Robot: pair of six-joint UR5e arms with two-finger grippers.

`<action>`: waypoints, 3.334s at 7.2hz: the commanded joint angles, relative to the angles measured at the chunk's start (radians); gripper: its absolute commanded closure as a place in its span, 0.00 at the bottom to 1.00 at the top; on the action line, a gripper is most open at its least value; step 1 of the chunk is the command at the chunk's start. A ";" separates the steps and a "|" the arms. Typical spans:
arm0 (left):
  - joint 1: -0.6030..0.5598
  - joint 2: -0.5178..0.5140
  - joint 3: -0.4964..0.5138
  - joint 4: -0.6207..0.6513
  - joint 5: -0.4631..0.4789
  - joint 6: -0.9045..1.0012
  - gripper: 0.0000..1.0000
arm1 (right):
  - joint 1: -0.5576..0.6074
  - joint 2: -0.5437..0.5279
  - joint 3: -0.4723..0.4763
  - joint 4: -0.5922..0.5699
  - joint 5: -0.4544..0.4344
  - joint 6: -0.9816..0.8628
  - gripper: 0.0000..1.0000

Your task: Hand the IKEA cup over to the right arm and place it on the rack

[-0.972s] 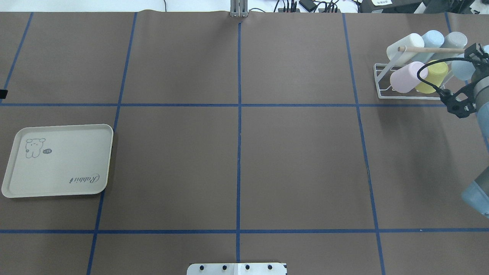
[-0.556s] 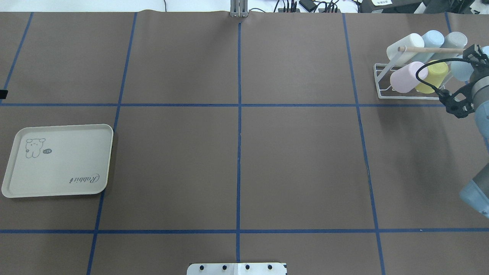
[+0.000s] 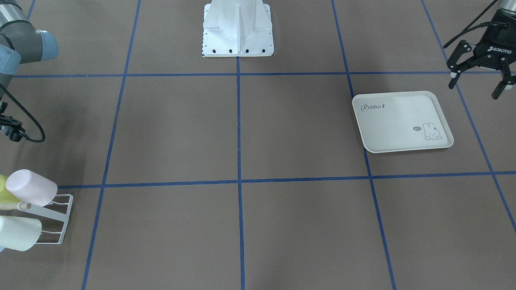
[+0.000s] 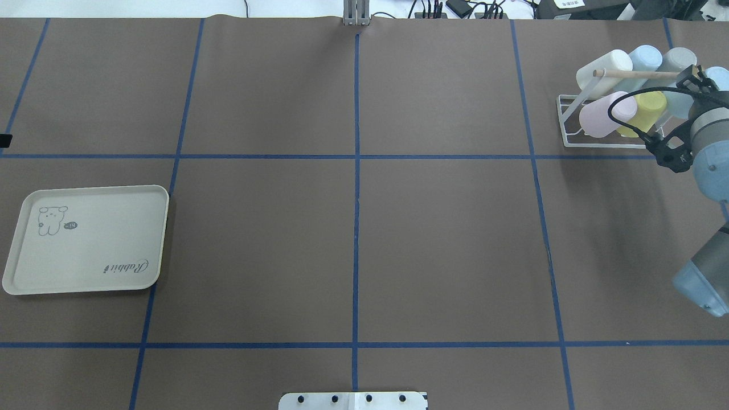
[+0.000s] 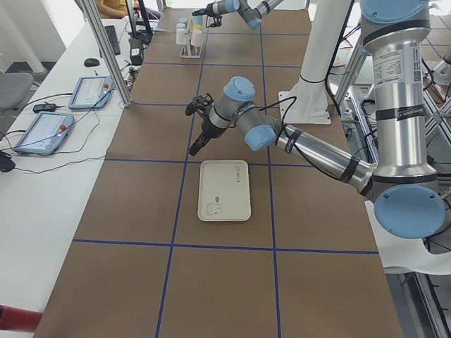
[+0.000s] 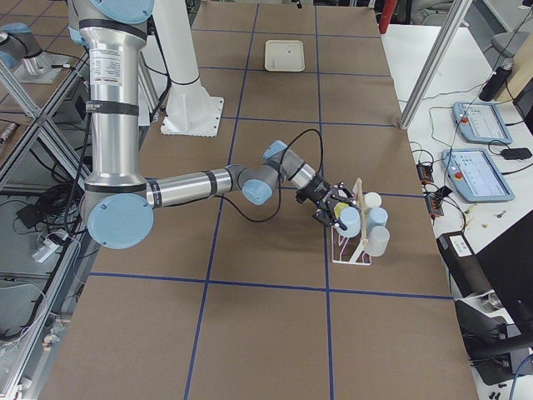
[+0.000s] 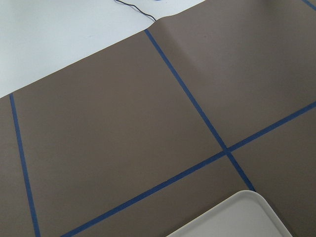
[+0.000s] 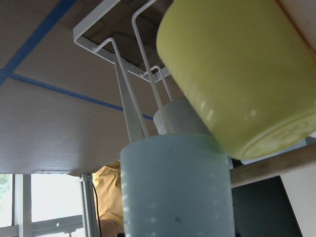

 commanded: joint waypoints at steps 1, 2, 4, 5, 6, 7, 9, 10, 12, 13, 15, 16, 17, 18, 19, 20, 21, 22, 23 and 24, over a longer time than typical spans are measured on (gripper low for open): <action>0.000 -0.001 0.001 0.000 0.000 0.001 0.00 | 0.000 0.002 -0.004 0.000 0.000 -0.004 0.02; 0.000 -0.001 -0.001 0.000 0.001 0.001 0.00 | 0.000 0.002 -0.004 0.000 0.000 -0.005 0.02; 0.000 -0.001 0.004 0.000 0.000 0.001 0.00 | 0.001 0.011 0.002 0.002 0.001 0.004 0.01; 0.000 -0.001 0.002 0.000 0.000 0.001 0.00 | 0.030 0.035 0.009 0.000 0.019 0.025 0.01; 0.000 0.001 0.001 0.000 0.001 0.001 0.00 | 0.096 0.049 0.012 0.000 0.144 0.124 0.01; 0.000 0.001 -0.004 0.000 0.002 -0.001 0.00 | 0.174 0.052 0.012 -0.003 0.280 0.332 0.01; 0.000 0.001 -0.004 0.000 0.000 -0.001 0.00 | 0.326 0.049 0.002 -0.044 0.523 0.615 0.01; -0.002 0.001 -0.001 0.000 -0.021 0.004 0.00 | 0.412 0.052 0.009 -0.129 0.664 0.764 0.01; -0.006 0.006 0.010 0.010 -0.087 0.013 0.00 | 0.568 0.008 -0.023 -0.173 0.959 1.079 0.02; -0.024 0.016 0.024 0.023 -0.087 0.016 0.00 | 0.615 -0.036 -0.033 -0.178 1.033 1.157 0.02; -0.075 0.041 0.041 0.131 -0.092 0.036 0.00 | 0.728 -0.107 -0.078 -0.209 1.270 1.432 0.01; -0.127 0.035 0.045 0.274 -0.109 0.110 0.00 | 0.779 -0.087 -0.087 -0.442 1.396 1.443 0.00; -0.202 0.024 0.051 0.397 -0.110 0.223 0.00 | 0.805 -0.060 -0.039 -0.657 1.397 1.438 0.00; -0.274 0.022 0.074 0.455 -0.110 0.328 0.00 | 0.804 -0.061 -0.034 -0.740 1.348 1.437 0.00; -0.344 0.021 0.125 0.475 -0.110 0.438 0.00 | 0.804 -0.072 -0.037 -0.745 1.293 1.431 0.00; -0.423 0.022 0.199 0.472 -0.115 0.536 0.00 | 0.802 -0.099 -0.038 -0.733 1.273 1.399 0.00; -0.484 0.030 0.290 0.471 -0.202 0.551 0.00 | 0.802 -0.105 -0.031 -0.728 1.273 1.394 0.00; -0.500 0.051 0.333 0.459 -0.280 0.551 0.00 | 0.796 -0.093 -0.029 -0.731 1.276 1.412 0.00; -0.509 0.115 0.315 0.455 -0.285 0.554 0.00 | 0.792 -0.084 -0.024 -0.733 1.293 1.488 0.00; -0.511 0.183 0.251 0.443 -0.287 0.547 0.00 | 0.763 -0.081 0.015 -0.736 1.323 1.501 0.00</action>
